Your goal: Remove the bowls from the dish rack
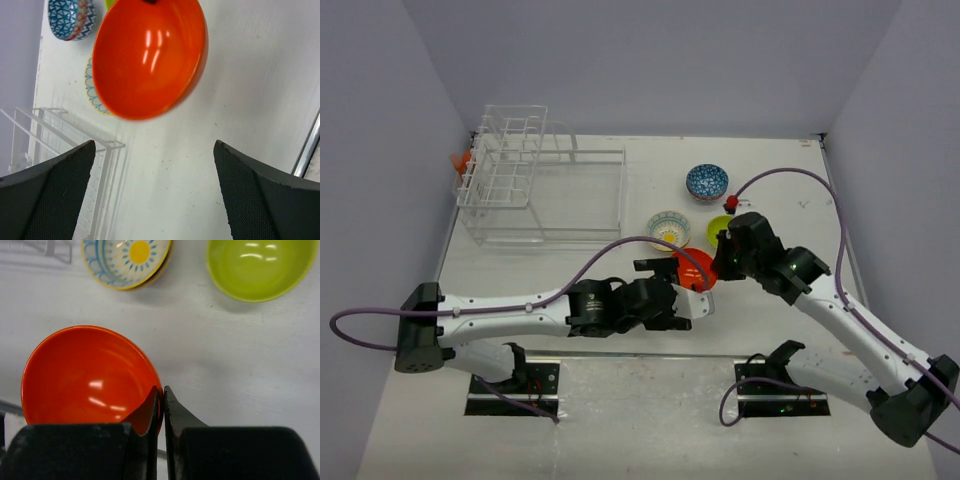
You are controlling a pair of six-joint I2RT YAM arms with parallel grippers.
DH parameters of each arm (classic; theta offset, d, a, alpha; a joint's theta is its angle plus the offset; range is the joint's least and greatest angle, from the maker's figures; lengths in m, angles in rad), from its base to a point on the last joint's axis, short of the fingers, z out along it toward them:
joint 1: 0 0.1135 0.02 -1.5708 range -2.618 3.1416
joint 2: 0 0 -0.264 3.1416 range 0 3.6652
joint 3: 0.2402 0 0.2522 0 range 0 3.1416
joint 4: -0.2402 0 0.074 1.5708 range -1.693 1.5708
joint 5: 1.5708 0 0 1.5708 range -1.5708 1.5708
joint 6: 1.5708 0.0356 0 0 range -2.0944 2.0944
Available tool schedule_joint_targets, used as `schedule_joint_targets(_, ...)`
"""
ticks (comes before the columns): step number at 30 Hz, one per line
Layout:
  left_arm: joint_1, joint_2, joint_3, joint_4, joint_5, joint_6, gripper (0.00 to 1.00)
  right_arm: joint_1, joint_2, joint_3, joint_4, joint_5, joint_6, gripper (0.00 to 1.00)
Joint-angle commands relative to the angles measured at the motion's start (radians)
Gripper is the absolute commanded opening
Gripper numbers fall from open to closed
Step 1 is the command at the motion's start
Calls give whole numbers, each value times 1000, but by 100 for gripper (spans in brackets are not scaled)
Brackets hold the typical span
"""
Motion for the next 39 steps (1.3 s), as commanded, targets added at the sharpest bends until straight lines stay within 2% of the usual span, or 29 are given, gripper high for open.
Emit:
schedule_joint_targets(1,2,-91,9,75,-96,-115,100,-80,-50,-34,149,95,58,0)
schedule_joint_targets(2,8,-120,9,68,-124,-149,100,-117,-72,-43,165,147,72,0)
schedule_joint_targets(5,74,-207,13,26,-268,-389,100,-203,-104,-94,268,233,89,0)
schedule_joint_targets(6,106,-238,15,6,-286,-531,100,-226,-103,-103,291,256,96,0)
schedule_joint_targets(8,207,-328,12,-60,-317,-662,100,-291,-69,-123,354,272,90,0)
schedule_joint_targets(9,253,-362,10,-81,-340,-677,100,-312,-55,-126,391,267,89,0)
schedule_joint_targets(13,330,-508,9,-100,-420,-684,100,-401,18,-150,495,228,81,0)
schedule_joint_targets(15,357,-528,18,-113,-425,-666,100,-416,57,-151,532,205,80,0)
schedule_joint_targets(19,364,-556,-20,-117,-422,-637,100,-454,162,-152,580,168,75,0)
schedule_joint_targets(24,364,-613,-113,-28,-339,-594,100,-470,213,-172,626,157,72,0)
schedule_joint_targets(30,364,-631,-111,-29,-327,-594,100,-475,253,-219,672,140,92,0)
schedule_joint_targets(39,364,-699,-122,-91,-317,-641,100,-478,325,-174,643,120,103,4)
